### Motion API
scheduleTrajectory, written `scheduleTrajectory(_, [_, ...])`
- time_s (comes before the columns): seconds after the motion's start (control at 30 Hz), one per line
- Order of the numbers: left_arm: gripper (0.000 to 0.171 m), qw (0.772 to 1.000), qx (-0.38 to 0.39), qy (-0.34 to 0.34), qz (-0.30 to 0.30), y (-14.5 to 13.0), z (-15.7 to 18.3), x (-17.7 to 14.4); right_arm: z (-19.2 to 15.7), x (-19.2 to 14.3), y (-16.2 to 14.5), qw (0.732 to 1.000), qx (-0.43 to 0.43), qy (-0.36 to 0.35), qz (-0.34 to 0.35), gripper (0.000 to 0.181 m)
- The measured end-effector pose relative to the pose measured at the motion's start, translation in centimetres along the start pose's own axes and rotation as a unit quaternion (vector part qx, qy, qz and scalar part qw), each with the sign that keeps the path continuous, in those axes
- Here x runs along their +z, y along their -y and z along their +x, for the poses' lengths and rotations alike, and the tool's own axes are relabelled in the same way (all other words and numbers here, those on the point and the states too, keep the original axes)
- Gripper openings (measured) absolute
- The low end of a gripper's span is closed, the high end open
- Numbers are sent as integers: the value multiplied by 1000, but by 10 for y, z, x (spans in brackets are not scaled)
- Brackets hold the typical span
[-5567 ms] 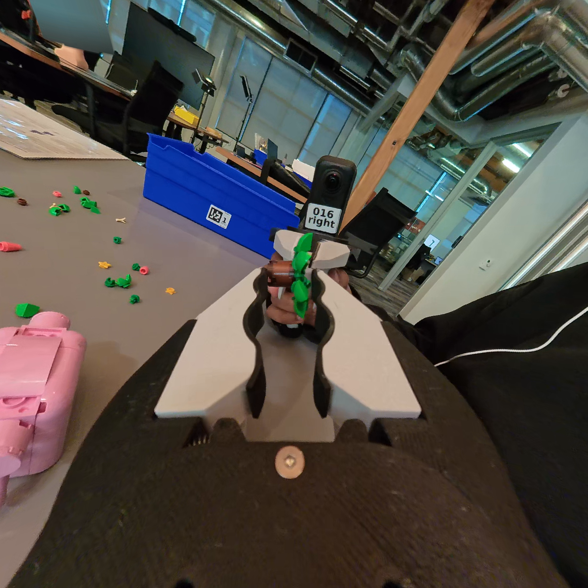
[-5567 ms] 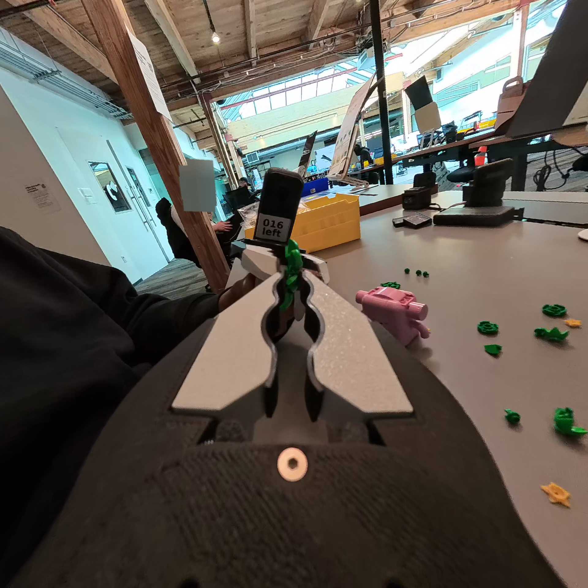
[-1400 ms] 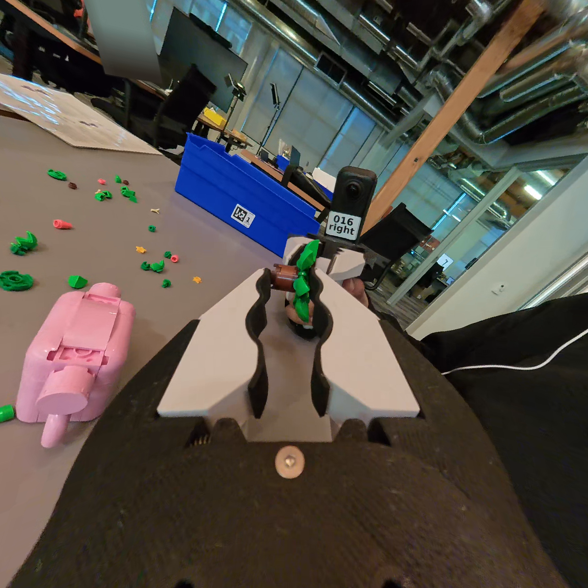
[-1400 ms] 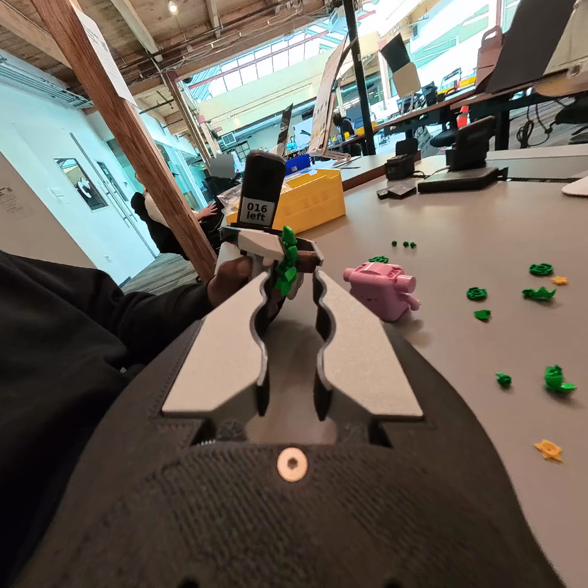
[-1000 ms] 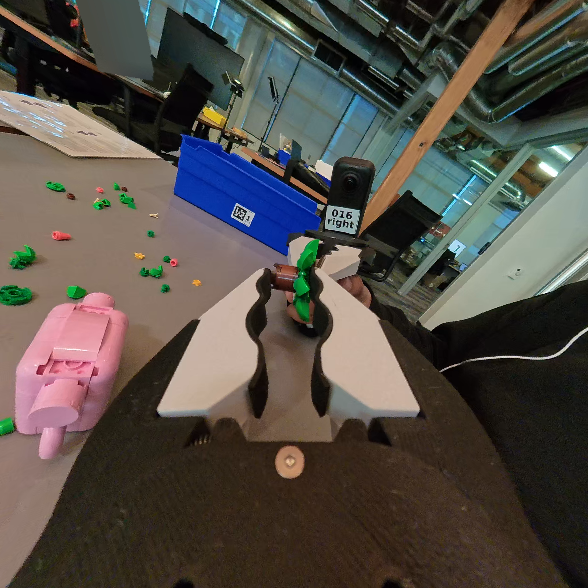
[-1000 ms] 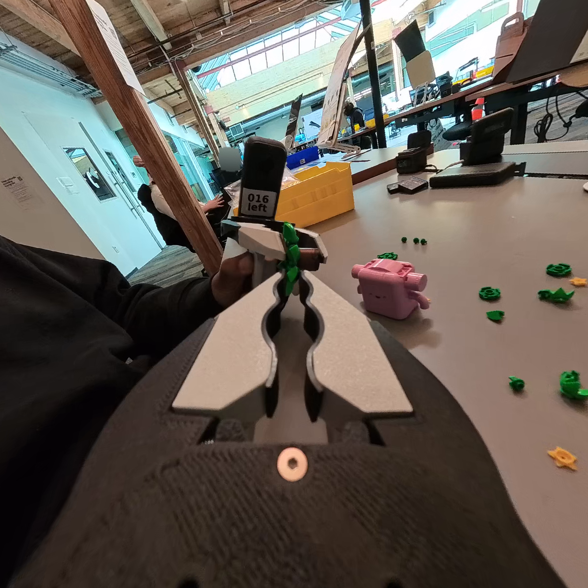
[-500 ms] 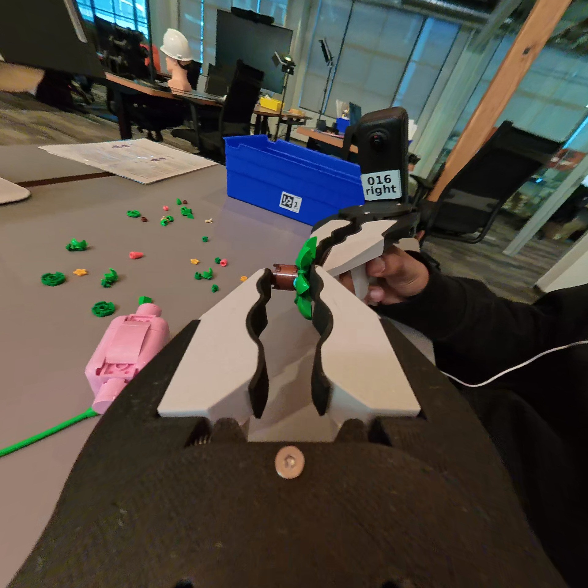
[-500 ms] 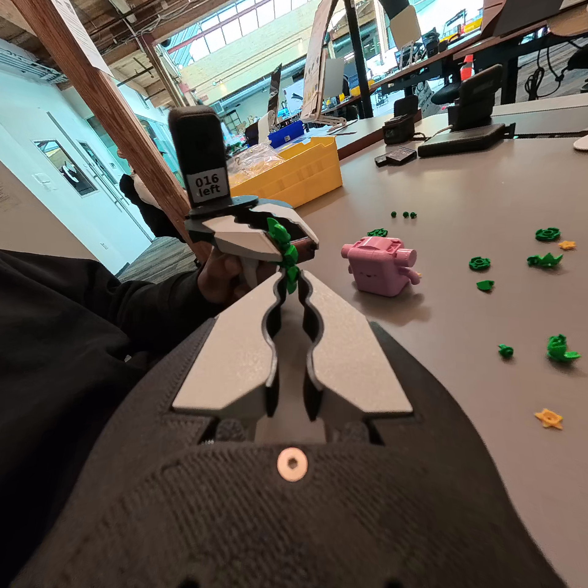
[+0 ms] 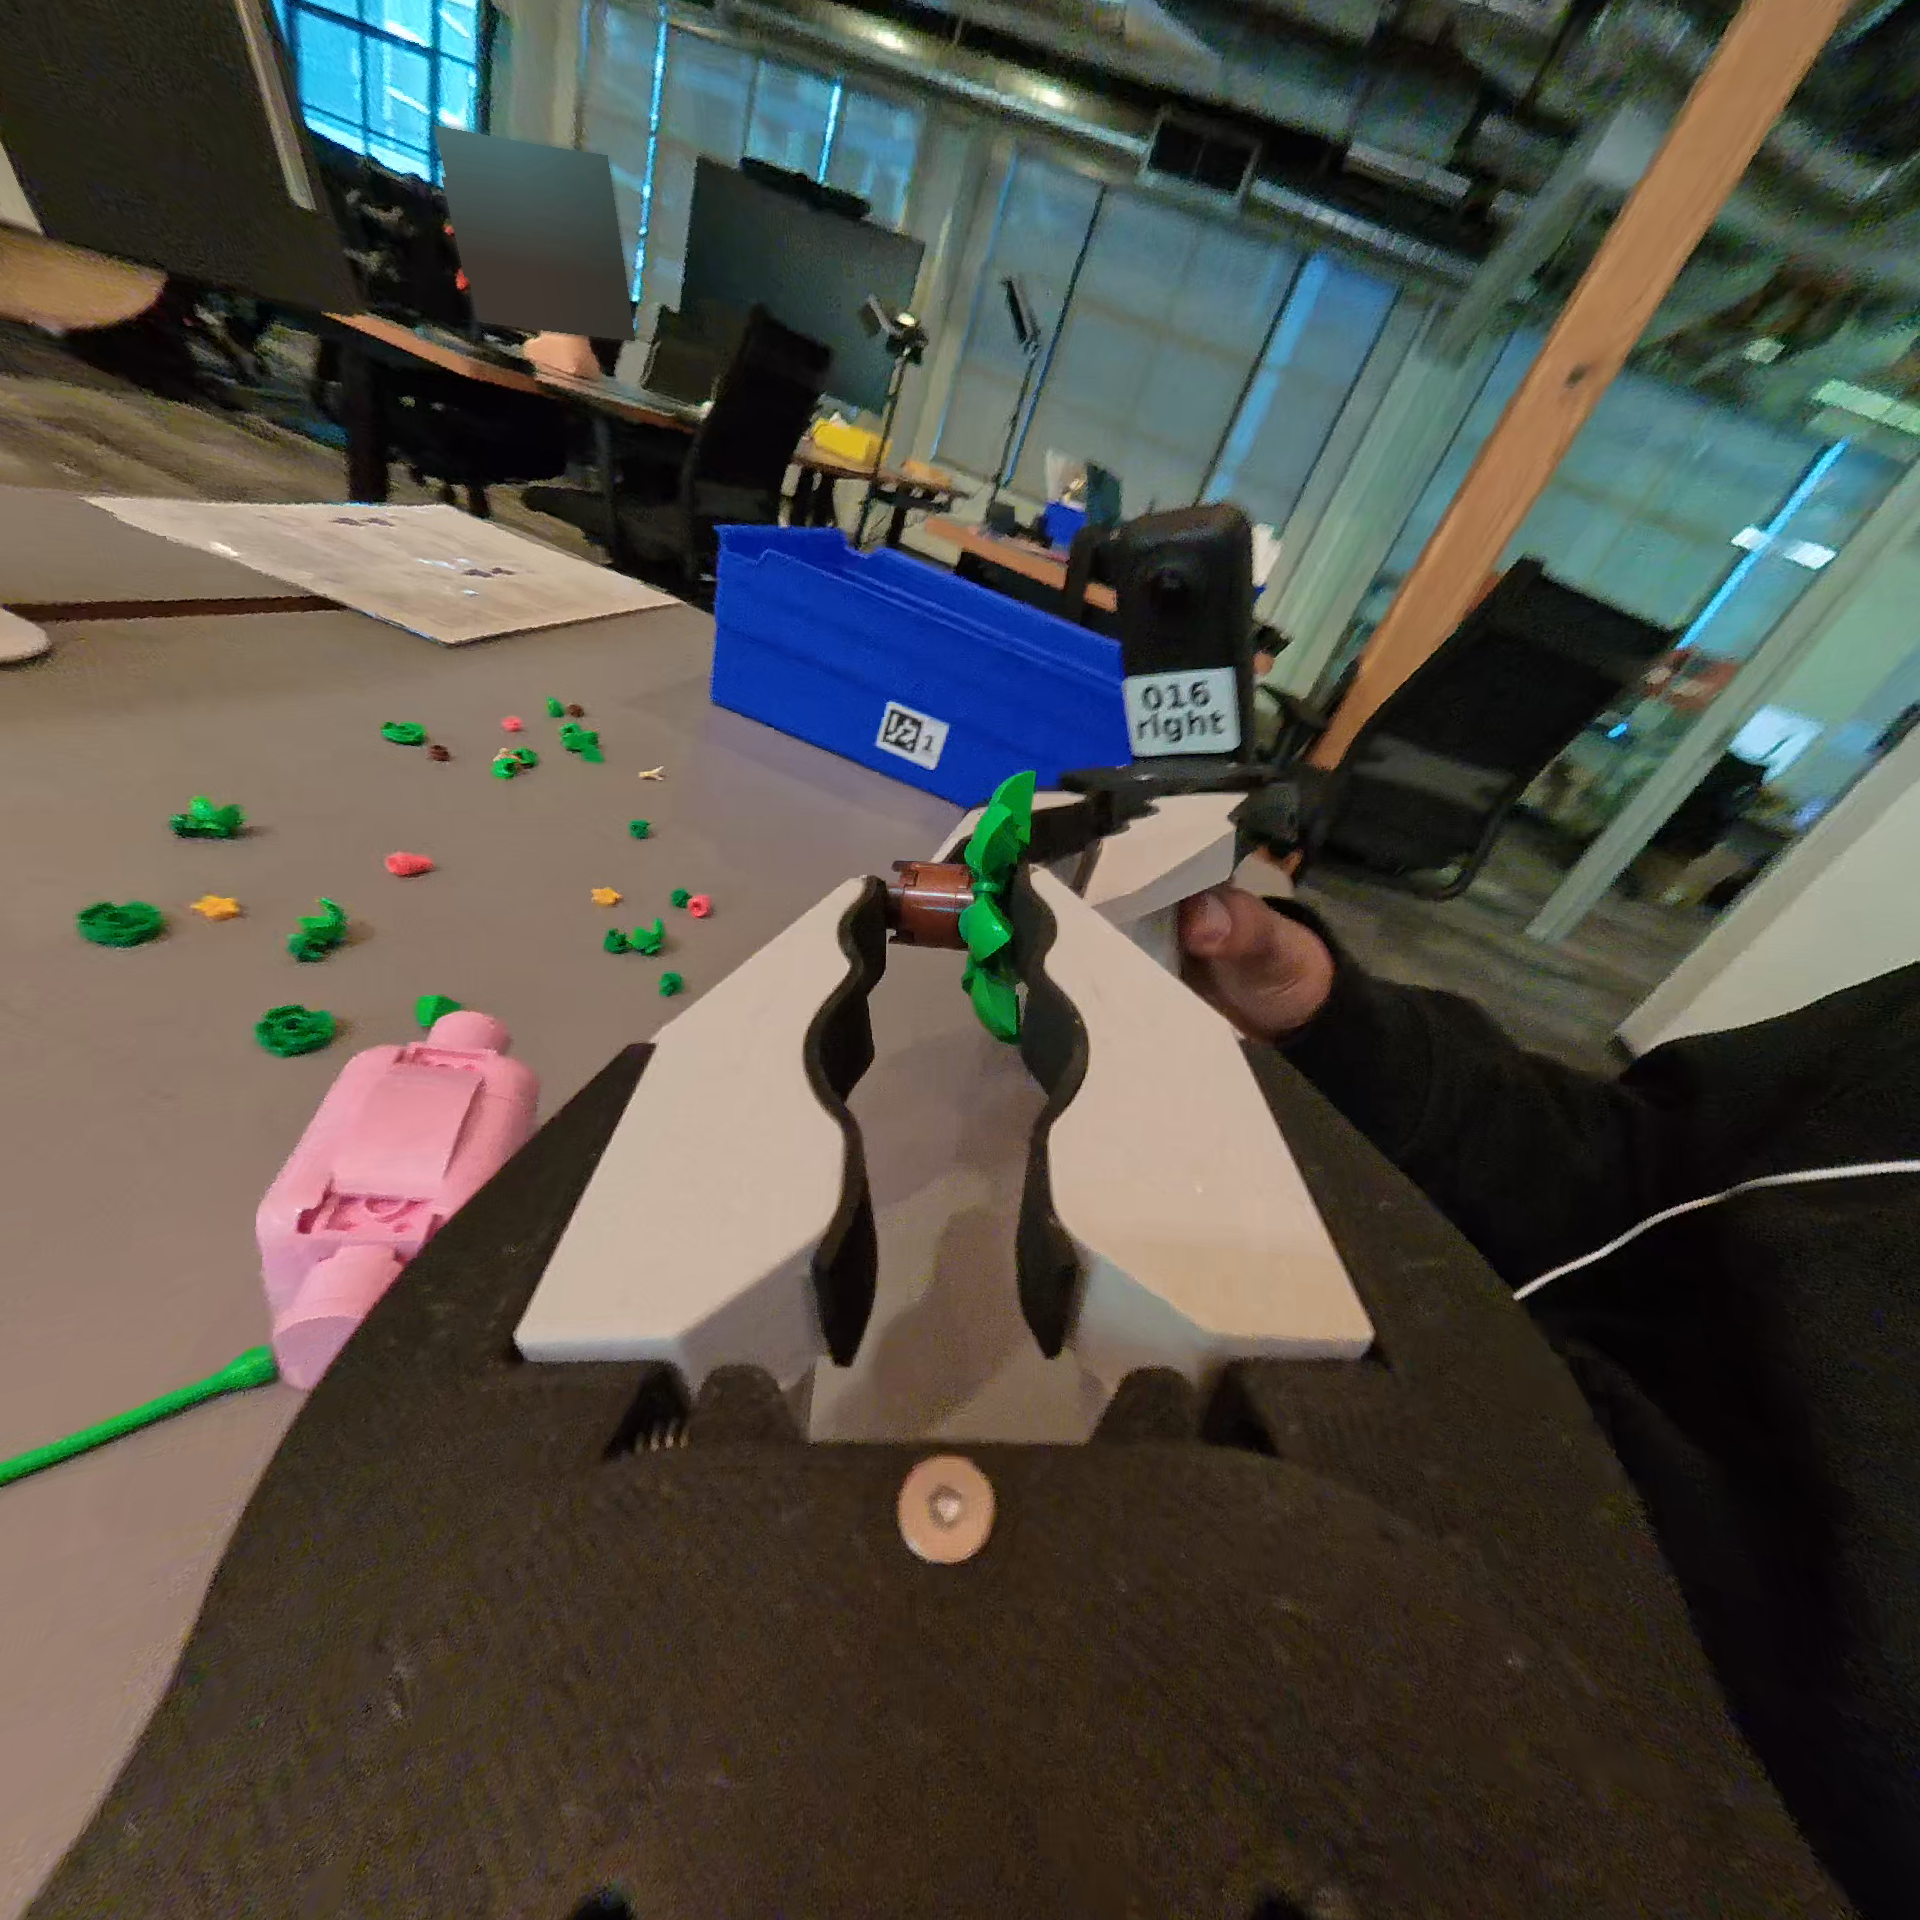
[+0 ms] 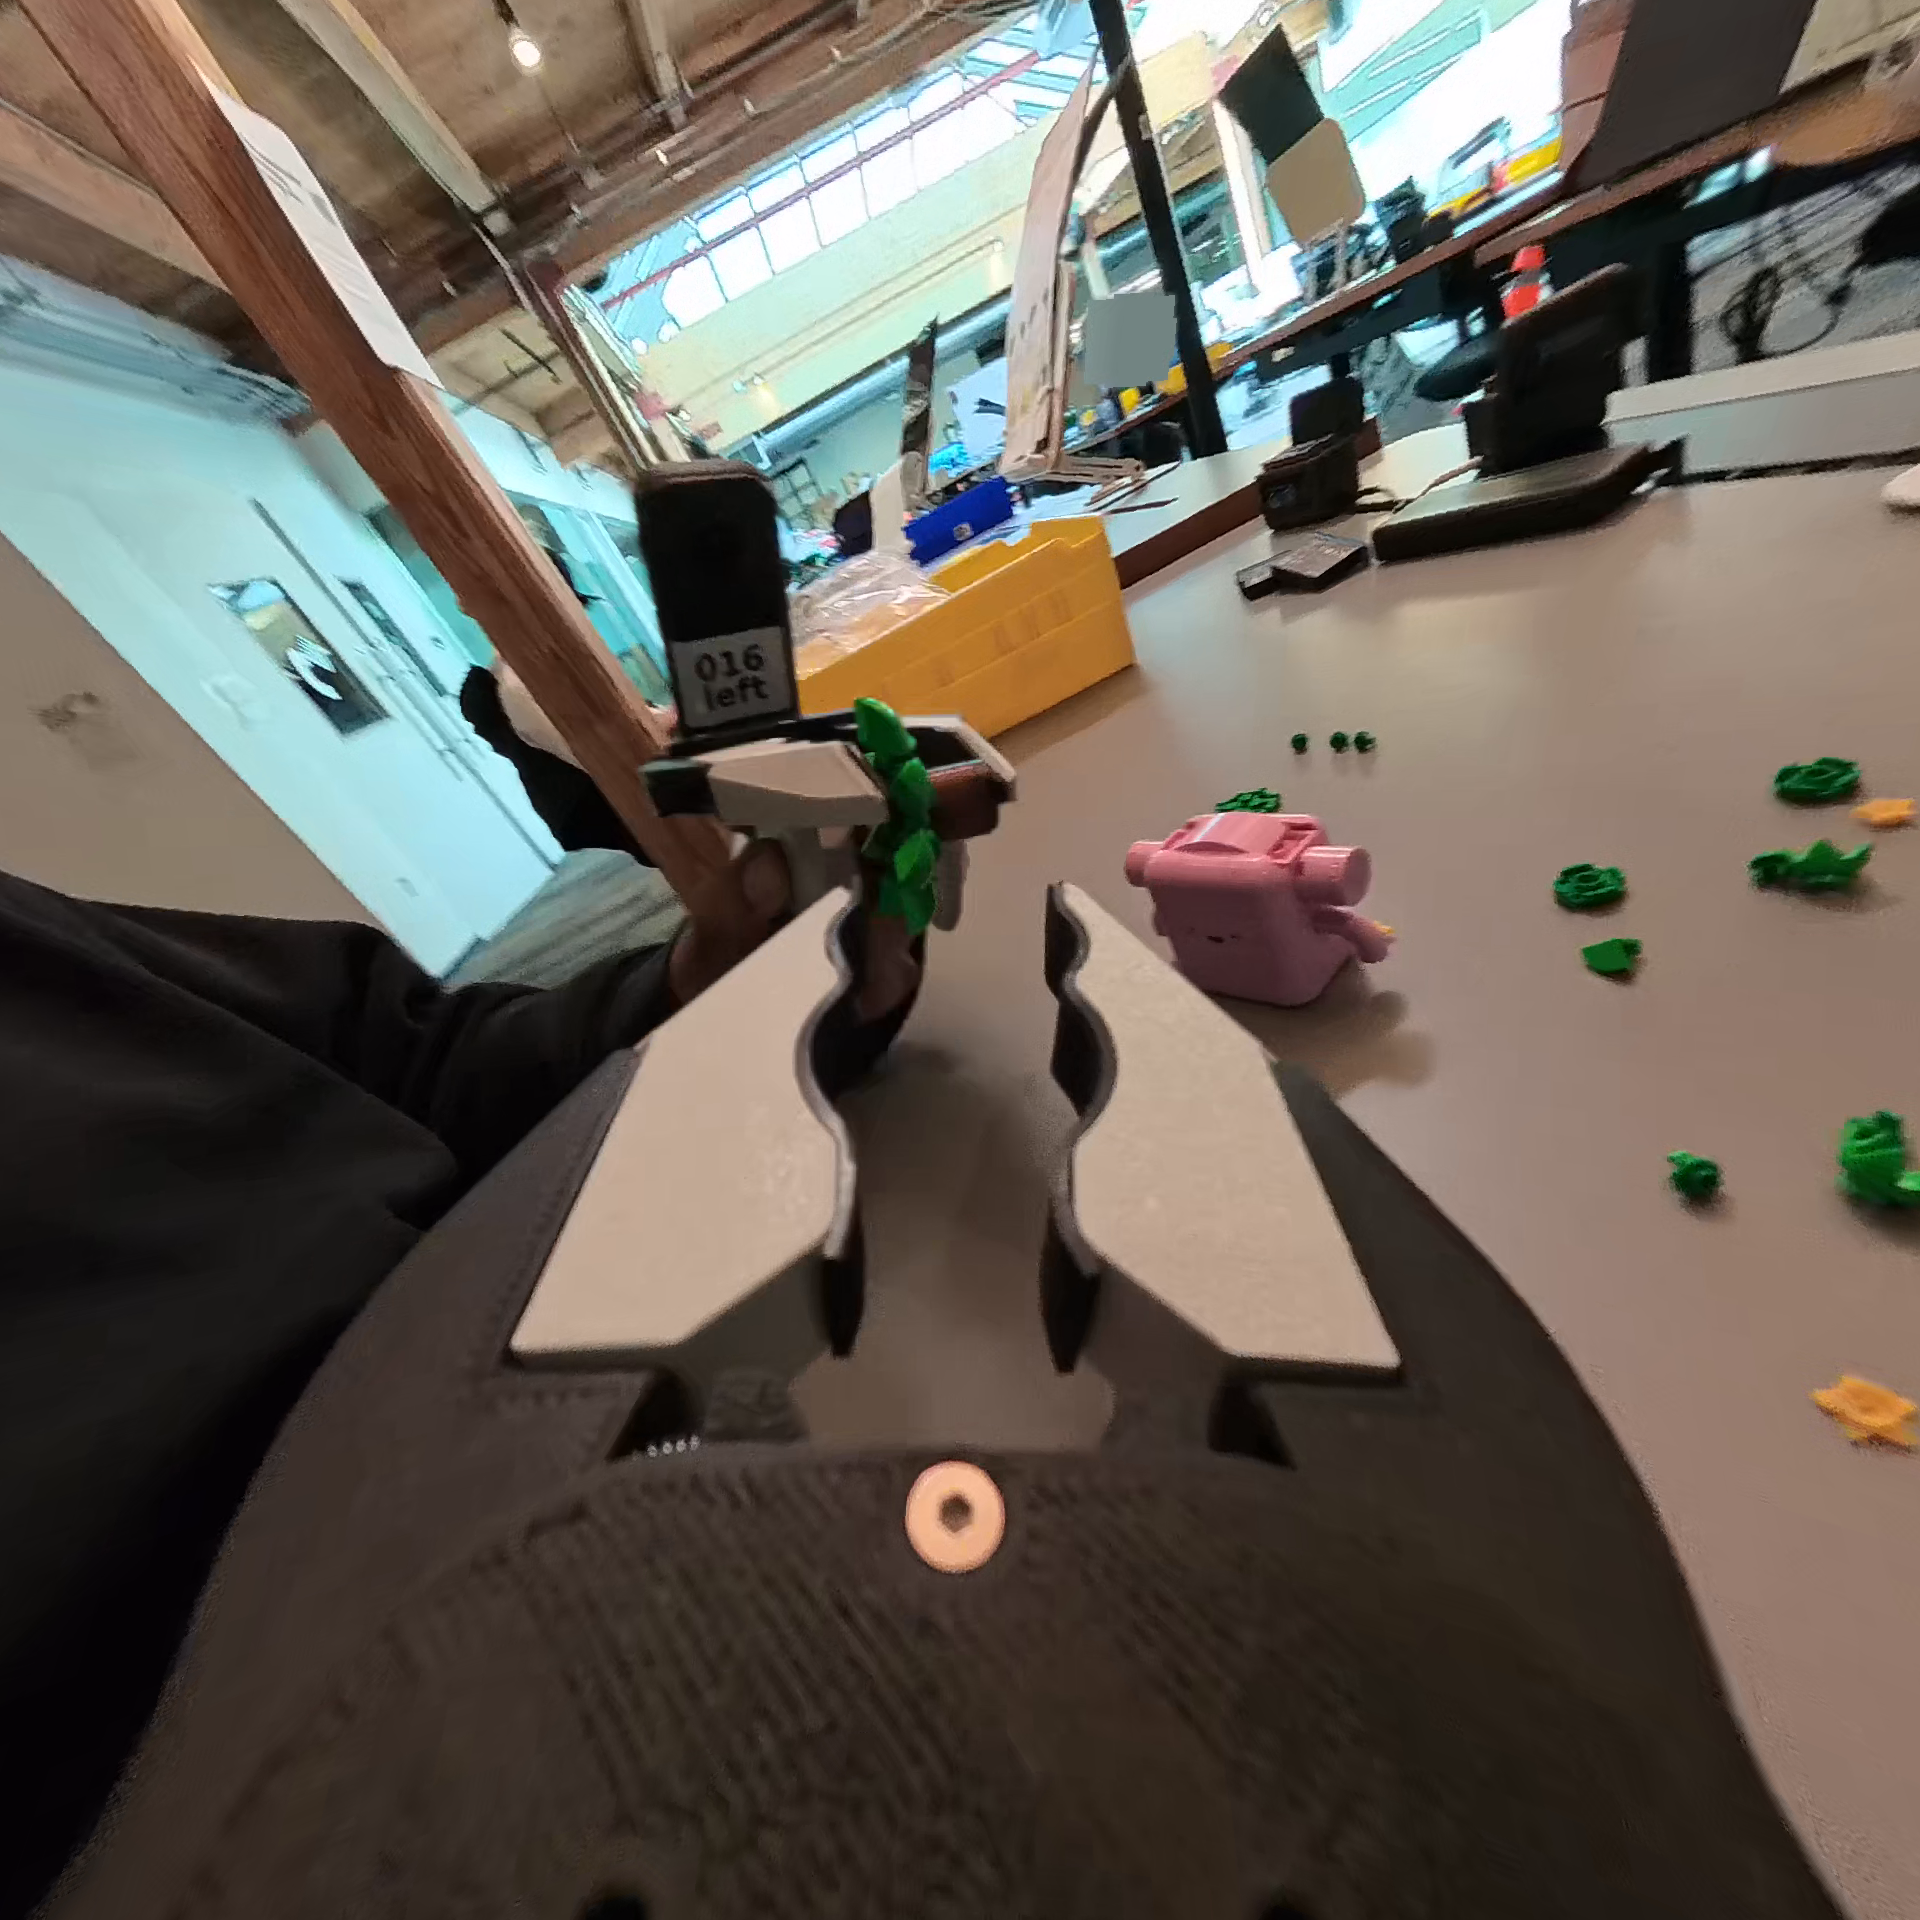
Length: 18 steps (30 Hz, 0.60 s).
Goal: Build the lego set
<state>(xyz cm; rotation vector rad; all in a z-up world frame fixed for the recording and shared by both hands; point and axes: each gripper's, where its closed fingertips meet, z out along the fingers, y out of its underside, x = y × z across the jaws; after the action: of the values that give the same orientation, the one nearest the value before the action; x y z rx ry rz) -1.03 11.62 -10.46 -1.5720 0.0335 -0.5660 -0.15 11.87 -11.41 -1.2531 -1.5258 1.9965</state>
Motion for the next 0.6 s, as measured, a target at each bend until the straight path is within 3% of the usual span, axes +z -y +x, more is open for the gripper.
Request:
scheduleTrajectory(0.17, [19, 998, -47, -37, 14, 3, 4, 0, -7, 7, -9, 999, 29, 29, -25, 25])
scheduleTrajectory(0.37, [19, 999, -28, -33, 3, 0, 6, 2, -14, 11, -12, 999, 18, 36, -33, 5])
scheduleTrajectory(0.6, [20, 1000, 17, -2, -13, -3, 4, 4, -12, 11, -15, 998, 18, 29, -45, 4])
